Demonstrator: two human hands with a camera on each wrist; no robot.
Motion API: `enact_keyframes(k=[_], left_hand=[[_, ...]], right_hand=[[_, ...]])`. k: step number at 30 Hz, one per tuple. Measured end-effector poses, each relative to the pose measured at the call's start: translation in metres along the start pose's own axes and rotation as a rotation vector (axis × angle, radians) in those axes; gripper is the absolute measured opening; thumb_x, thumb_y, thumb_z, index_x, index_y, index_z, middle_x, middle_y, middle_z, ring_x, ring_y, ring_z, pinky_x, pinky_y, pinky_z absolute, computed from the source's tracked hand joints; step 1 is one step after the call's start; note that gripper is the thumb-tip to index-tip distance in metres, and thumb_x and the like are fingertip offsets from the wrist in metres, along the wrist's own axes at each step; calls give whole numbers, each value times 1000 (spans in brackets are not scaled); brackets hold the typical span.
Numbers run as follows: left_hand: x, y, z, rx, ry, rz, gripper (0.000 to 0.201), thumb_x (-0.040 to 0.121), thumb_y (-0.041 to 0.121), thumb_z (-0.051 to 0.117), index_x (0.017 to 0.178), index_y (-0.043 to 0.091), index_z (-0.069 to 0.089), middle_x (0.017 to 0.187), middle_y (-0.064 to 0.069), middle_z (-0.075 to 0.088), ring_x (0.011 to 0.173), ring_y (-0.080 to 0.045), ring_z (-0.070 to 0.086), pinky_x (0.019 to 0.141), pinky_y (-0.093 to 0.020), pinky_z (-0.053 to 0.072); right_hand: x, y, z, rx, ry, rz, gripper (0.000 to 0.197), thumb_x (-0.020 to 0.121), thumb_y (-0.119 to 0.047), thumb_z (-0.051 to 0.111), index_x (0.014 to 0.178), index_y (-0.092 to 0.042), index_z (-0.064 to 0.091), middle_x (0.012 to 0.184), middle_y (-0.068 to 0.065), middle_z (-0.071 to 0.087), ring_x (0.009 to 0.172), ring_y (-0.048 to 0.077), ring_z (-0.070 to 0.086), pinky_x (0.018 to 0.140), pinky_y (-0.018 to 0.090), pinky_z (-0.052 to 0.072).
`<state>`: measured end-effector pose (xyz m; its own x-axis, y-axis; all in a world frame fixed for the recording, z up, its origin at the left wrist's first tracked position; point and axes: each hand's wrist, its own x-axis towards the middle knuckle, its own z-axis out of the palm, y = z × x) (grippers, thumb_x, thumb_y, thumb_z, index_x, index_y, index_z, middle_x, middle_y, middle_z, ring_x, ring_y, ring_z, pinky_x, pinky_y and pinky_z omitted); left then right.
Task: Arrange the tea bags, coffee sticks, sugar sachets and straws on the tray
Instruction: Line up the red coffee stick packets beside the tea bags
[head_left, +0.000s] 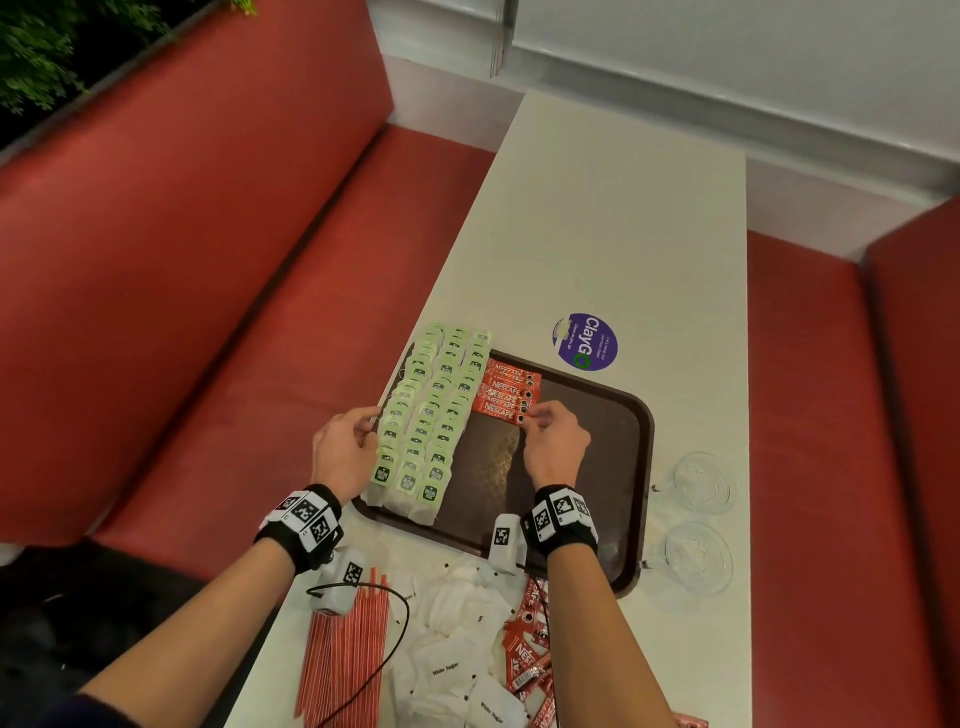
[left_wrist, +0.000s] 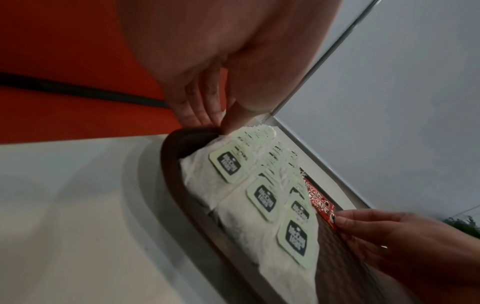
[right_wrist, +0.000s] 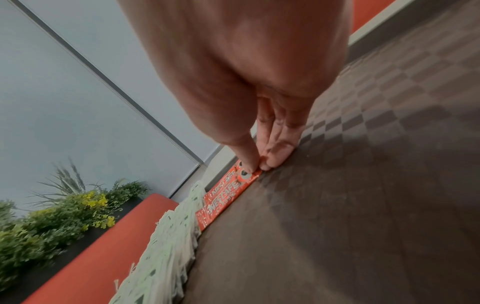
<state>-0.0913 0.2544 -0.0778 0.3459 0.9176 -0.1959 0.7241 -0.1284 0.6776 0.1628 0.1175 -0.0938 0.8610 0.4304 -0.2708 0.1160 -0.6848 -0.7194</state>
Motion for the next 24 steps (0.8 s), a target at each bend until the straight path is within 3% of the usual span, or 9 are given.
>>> enact_keyframes(k=[4,7,10,14,17,20,22,24], left_hand=[[0,-1,1,-2,-4,-6,39,99,1,64,131,20,74,108,-5,72,88,-16,65,99,-30,51],[0,0,1,4,-14,-16,39,98,2,64,133,19,74,109,-5,72,90,-17,66,98,-27,48],[-3,4,-2,11,-21,-21,38,99,8,66,134,20,73,111,-5,72,96,-19,68,105,-32,49],[-18,24,-8,-2,-4,21,39,100,12,69,138,20,67,126,-9,67,117,-26,65,109,-42,49],[-45,57,-13,-63,15,168,27,101,11,68,126,21,70,122,-1,69,112,-18,67,103,-37,53],[-88,93,-11,-173,-104,365,16,102,10,68,110,23,73,105,12,74,95,-3,69,83,-20,58],[-119,109,-2,-152,-250,496,14,101,12,70,107,24,74,99,14,74,92,-3,69,79,-17,56],[-148,119,13,-86,-398,614,11,101,13,71,105,23,74,99,13,73,90,-3,69,81,-22,57]], right_hand=[[-2,-3,2,23,24,16,11,102,-13,75,111,-20,75,97,-3,74,82,1,63,85,24,52],[-5,-6,0,20,27,3,12,101,-13,75,111,-19,74,95,-5,72,88,10,67,90,29,54],[-10,-12,-5,24,34,-1,11,101,-15,76,111,-19,73,97,-3,72,90,12,68,90,32,57],[-29,-24,-25,46,62,-50,11,101,-19,76,111,-19,72,106,0,76,96,16,72,94,36,60],[-59,-34,-60,96,113,-157,9,101,-22,72,110,-20,74,103,-4,77,98,13,72,93,29,56],[-103,-32,-109,168,129,-242,5,100,-21,71,100,-23,75,93,-13,75,88,-2,69,80,6,48],[-131,-17,-139,159,86,-293,4,99,-22,73,98,-24,77,92,-15,76,89,-7,68,78,3,47],[-155,6,-165,144,13,-301,4,99,-25,75,98,-26,78,90,-15,78,87,-4,71,79,8,52]])
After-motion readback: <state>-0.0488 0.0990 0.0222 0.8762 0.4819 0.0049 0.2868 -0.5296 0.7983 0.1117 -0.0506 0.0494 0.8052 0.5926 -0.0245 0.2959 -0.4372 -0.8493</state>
